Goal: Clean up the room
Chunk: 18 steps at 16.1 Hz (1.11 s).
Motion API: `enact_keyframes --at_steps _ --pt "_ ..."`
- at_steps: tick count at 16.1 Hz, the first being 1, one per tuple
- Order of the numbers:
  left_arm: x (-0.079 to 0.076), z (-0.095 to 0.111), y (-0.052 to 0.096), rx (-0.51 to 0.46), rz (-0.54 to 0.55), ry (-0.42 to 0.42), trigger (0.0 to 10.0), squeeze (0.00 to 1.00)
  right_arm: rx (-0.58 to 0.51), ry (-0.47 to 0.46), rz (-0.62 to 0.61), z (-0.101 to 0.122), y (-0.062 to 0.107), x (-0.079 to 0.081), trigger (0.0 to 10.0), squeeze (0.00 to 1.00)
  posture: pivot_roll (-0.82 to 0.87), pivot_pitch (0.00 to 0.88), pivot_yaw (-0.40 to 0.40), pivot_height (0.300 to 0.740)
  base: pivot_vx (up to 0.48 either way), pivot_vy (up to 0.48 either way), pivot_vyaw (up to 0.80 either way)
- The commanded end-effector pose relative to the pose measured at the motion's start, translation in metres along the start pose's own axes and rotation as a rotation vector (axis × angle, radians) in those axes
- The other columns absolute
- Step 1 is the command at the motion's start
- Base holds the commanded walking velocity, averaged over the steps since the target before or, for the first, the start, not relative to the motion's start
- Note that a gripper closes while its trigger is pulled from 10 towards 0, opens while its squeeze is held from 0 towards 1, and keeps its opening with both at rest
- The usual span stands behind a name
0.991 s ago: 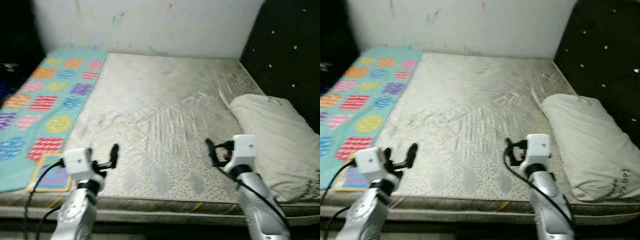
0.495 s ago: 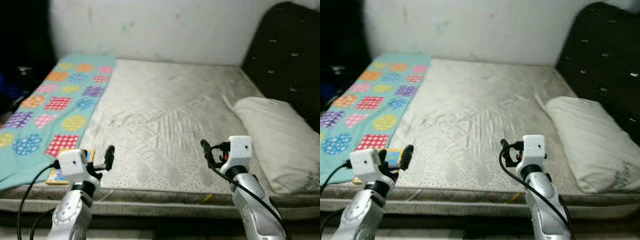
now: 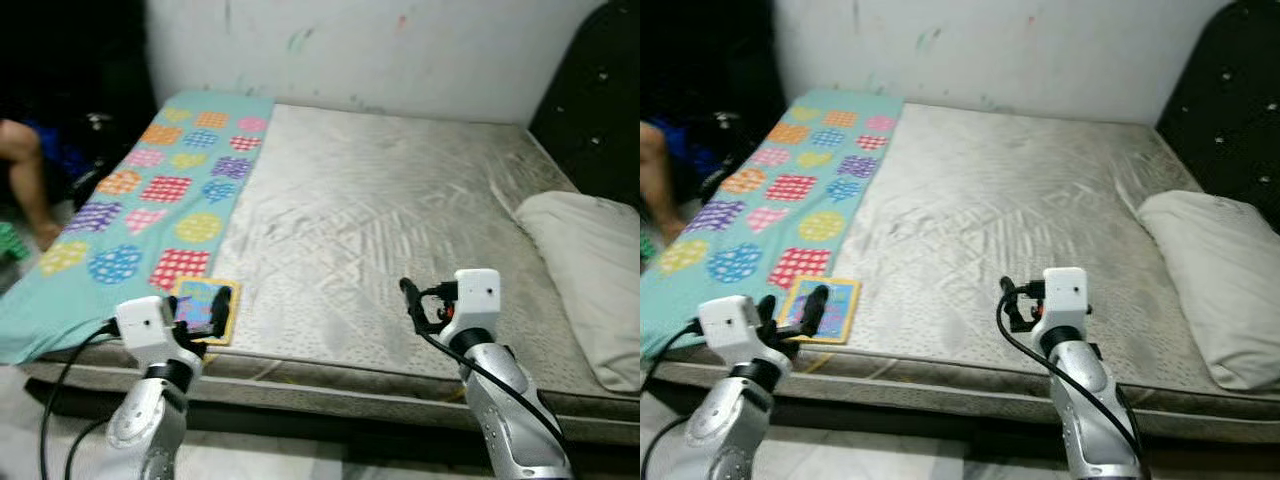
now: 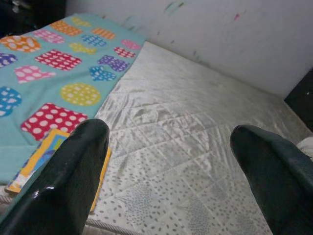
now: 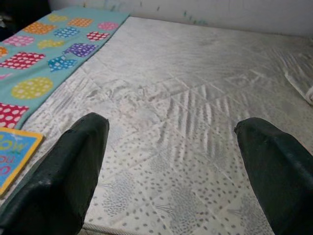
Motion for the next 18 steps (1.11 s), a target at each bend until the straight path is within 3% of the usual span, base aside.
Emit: enact_keyframes --at_steps 1,12,18 --pt "-0.011 0.000 -0.001 -0.002 -0.046 0.002 10.0 0.00 -0.003 0.011 -0.025 0.001 0.001 -0.010 10.0 0.00 -0.08 0.000 -0.047 0.740 0.472 0.000 0.00" --pt "-0.009 -0.001 -0.003 0.013 -0.034 -0.026 10.0 0.00 -0.002 0.022 -0.058 -0.005 -0.001 -0.016 10.0 0.00 -0.08 0.000 -0.040 0.740 0.447 0.000 0.00" --pt "-0.005 -0.003 -0.006 0.016 0.009 -0.044 10.0 0.00 -0.008 0.035 -0.055 -0.006 -0.004 -0.016 10.0 0.00 -0.07 0.000 -0.045 0.740 0.000 0.000 0.00"
Point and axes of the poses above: a point about 5 cm out from each wrist's last joint towards the gripper, its own y axis pointing back from the gripper into the wrist, its own z axis along the axis of the wrist's last joint, x = y × z, the point moved 3 cm from there along -y, pointing out of the wrist towards the gripper, and after that the axes turned 13 degrees about y, right-handed, at the moved point
